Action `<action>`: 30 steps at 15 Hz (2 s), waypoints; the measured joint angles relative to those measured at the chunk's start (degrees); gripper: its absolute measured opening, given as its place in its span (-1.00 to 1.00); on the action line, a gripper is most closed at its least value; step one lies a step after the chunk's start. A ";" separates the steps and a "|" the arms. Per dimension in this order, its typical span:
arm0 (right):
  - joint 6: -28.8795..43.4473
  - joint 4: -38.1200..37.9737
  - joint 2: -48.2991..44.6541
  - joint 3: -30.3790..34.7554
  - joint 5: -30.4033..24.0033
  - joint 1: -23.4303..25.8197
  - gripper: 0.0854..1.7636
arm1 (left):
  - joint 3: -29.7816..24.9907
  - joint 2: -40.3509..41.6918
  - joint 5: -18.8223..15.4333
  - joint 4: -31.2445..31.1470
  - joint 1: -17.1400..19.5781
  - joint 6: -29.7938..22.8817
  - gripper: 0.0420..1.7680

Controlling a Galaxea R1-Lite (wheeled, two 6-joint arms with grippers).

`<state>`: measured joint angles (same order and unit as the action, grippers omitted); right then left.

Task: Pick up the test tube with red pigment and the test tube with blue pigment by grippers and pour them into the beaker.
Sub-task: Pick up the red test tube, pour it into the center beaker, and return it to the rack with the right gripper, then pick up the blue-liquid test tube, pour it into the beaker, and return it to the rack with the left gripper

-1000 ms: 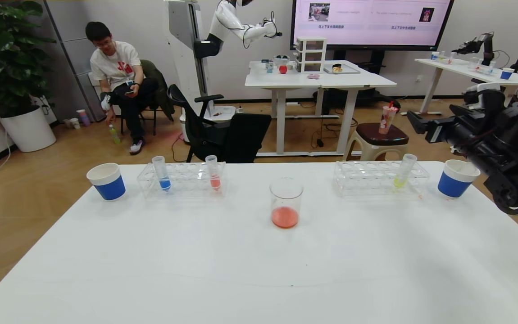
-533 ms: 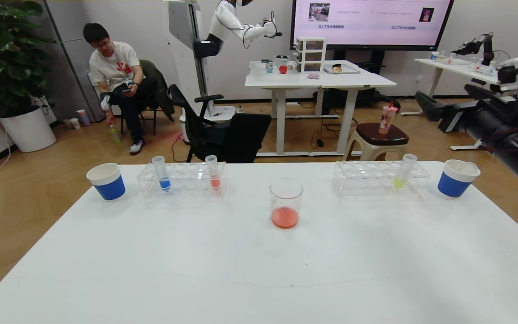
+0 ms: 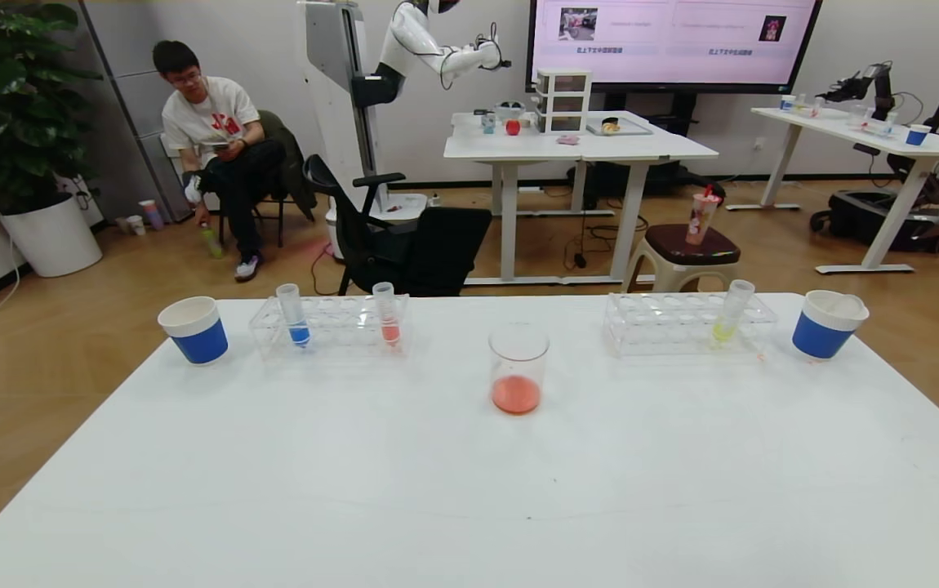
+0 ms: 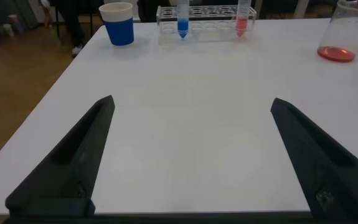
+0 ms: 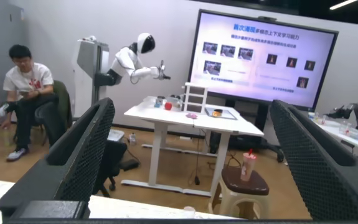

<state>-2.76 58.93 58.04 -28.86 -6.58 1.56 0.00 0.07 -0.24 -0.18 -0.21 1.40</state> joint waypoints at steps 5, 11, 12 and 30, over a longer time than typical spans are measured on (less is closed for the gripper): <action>-0.20 -21.66 -28.88 8.07 -2.06 -1.16 0.97 | 0.00 0.00 0.02 0.00 0.00 0.02 0.98; -0.60 -44.26 -54.10 15.99 -1.55 -1.51 0.97 | 0.00 0.00 0.00 0.02 0.02 0.00 0.98; -0.85 -44.41 -55.52 18.60 -0.50 -1.45 0.97 | 0.00 0.00 0.00 0.00 0.02 0.00 0.98; 1.22 -59.14 -58.09 28.86 5.84 -1.56 0.97 | 7.08 -3.55 -0.28 -0.63 -0.06 2.18 0.98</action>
<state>-1.54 -0.21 -0.05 0.00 -0.74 0.00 7.08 -3.47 -0.52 -0.82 -0.27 3.58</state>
